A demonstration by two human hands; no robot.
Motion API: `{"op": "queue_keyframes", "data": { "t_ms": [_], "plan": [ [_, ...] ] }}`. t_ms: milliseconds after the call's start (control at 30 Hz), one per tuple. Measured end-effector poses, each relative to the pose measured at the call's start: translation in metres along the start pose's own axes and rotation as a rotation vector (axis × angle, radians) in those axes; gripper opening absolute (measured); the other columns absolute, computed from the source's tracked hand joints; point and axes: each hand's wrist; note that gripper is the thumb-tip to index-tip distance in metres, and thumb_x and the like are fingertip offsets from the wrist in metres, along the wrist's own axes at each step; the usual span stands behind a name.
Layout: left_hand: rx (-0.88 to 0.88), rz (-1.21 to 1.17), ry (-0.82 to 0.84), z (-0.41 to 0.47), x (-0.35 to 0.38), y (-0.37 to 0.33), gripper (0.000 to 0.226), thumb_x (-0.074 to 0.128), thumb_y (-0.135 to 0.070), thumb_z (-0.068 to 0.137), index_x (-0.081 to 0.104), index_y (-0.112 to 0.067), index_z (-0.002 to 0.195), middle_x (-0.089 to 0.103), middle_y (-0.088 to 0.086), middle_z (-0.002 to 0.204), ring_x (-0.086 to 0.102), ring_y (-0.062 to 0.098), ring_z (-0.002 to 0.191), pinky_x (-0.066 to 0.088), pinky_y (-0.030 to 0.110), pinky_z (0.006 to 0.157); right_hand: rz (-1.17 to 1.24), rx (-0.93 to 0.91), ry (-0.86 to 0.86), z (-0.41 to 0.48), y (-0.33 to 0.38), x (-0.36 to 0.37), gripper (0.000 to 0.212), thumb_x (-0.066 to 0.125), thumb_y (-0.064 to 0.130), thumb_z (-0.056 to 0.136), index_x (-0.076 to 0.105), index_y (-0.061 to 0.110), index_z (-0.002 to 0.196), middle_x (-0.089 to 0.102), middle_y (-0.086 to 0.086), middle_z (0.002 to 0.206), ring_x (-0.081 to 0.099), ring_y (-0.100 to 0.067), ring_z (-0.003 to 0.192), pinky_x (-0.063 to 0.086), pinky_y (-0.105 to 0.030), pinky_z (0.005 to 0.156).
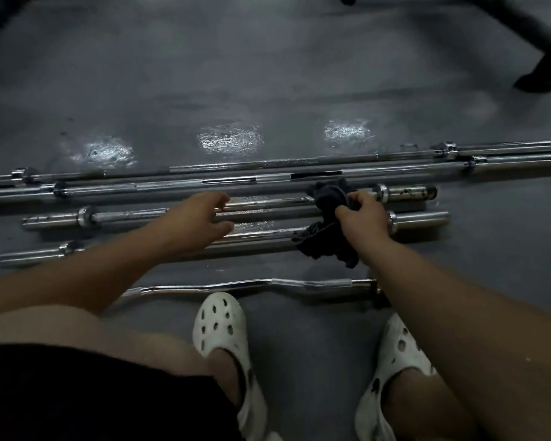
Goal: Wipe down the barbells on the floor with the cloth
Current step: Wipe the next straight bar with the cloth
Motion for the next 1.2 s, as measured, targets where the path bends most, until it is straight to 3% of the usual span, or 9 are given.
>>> {"op": "queue_keyframes", "data": {
  "t_ms": [233, 367, 567, 667, 800, 967, 1033, 1133, 1200],
  "plan": [
    [-0.001, 0.107, 0.057, 0.037, 0.001, 0.022, 0.056, 0.069, -0.034, 0.088, 0.047, -0.018, 0.137, 0.055, 0.003, 0.135, 0.056, 0.021, 0.115, 0.046, 0.034, 0.097, -0.042, 0.089, 0.068, 0.037, -0.039, 0.022, 0.032, 0.062, 0.031, 0.082, 0.062, 0.025, 0.113, 0.057, -0.011, 0.121, 0.062, -0.025, 0.096, 0.055, -0.047, 0.093],
    [0.058, 0.283, 0.285, 0.088, 0.020, 0.042, 0.057, 0.067, -0.037, 0.088, 0.046, -0.018, 0.138, 0.052, 0.006, 0.138, 0.055, 0.024, 0.117, 0.043, 0.030, 0.095, -0.114, 0.112, 0.009, 0.075, -0.066, 0.034, 0.026, 0.061, 0.027, 0.085, 0.062, 0.023, 0.111, 0.059, -0.011, 0.119, 0.060, -0.023, 0.096, 0.052, -0.037, 0.091],
    [0.135, 0.410, 0.428, 0.163, 0.075, 0.035, 0.055, 0.061, -0.039, 0.090, 0.044, -0.020, 0.139, 0.051, 0.007, 0.140, 0.054, 0.028, 0.121, 0.046, 0.035, 0.098, -0.337, 0.249, -0.171, 0.125, -0.121, 0.030, 0.039, 0.053, 0.020, 0.095, 0.056, 0.024, 0.134, 0.026, -0.016, 0.154, 0.029, -0.037, 0.139, 0.037, -0.039, 0.108],
    [0.076, 0.314, 0.452, 0.177, 0.146, 0.027, 0.045, 0.059, -0.034, 0.090, 0.049, -0.019, 0.130, 0.055, 0.010, 0.132, 0.056, 0.031, 0.117, 0.047, 0.038, 0.095, -0.373, 0.252, -0.206, 0.125, -0.137, 0.055, 0.041, 0.057, 0.029, 0.092, 0.057, 0.027, 0.133, 0.025, -0.015, 0.152, 0.036, -0.040, 0.130, 0.041, -0.045, 0.108],
    [0.067, 0.330, 0.263, 0.173, 0.217, 0.027, 0.035, 0.062, -0.025, 0.078, 0.054, -0.014, 0.110, 0.062, 0.013, 0.105, 0.060, 0.036, 0.094, 0.046, 0.041, 0.078, -0.354, 0.196, -0.271, 0.108, -0.126, 0.103, 0.038, 0.062, 0.031, 0.085, 0.063, 0.030, 0.123, 0.036, -0.014, 0.141, 0.049, -0.040, 0.114, 0.045, -0.041, 0.098],
    [0.095, 0.396, 0.037, 0.175, 0.233, 0.030, 0.031, 0.070, -0.036, 0.076, 0.052, -0.015, 0.091, 0.064, 0.011, 0.084, 0.063, 0.035, 0.075, 0.037, 0.037, 0.061, -0.563, -0.193, 0.146, 0.110, -0.122, 0.072, 0.043, 0.066, 0.031, 0.084, 0.062, 0.033, 0.127, 0.042, -0.012, 0.129, 0.053, -0.036, 0.110, 0.048, -0.040, 0.092],
    [0.081, 0.410, 0.031, 0.180, 0.231, 0.028, 0.033, 0.070, -0.041, 0.079, 0.053, -0.015, 0.091, 0.066, 0.012, 0.084, 0.064, 0.035, 0.076, 0.038, 0.036, 0.061, -0.616, -0.183, 0.049, 0.137, -0.133, 0.040, 0.041, 0.066, 0.027, 0.084, 0.064, 0.029, 0.125, 0.043, -0.014, 0.129, 0.054, -0.038, 0.113, 0.049, -0.041, 0.093],
    [0.007, 0.434, 0.096, 0.188, 0.228, 0.027, 0.036, 0.064, -0.051, 0.082, 0.056, -0.018, 0.093, 0.067, 0.011, 0.090, 0.065, 0.034, 0.083, 0.039, 0.035, 0.062, -0.503, 0.093, -0.275, 0.142, -0.147, 0.039, 0.038, 0.061, 0.025, 0.085, 0.064, 0.025, 0.123, 0.041, -0.020, 0.134, 0.048, -0.043, 0.119, 0.043, -0.042, 0.100],
    [-0.030, 0.409, 0.252, 0.203, 0.222, 0.028, 0.040, 0.061, -0.058, 0.082, 0.061, -0.021, 0.097, 0.067, 0.008, 0.098, 0.064, 0.031, 0.090, 0.044, 0.033, 0.067, -0.450, 0.108, -0.244, 0.114, -0.137, 0.085, 0.038, 0.063, 0.024, 0.082, 0.064, 0.026, 0.120, 0.041, -0.019, 0.134, 0.051, -0.043, 0.114, 0.045, -0.043, 0.099]
  ]
}}
Point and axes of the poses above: each hand's wrist, its own z-axis towards the middle knuckle, its own x-axis out of the palm, y = z × x
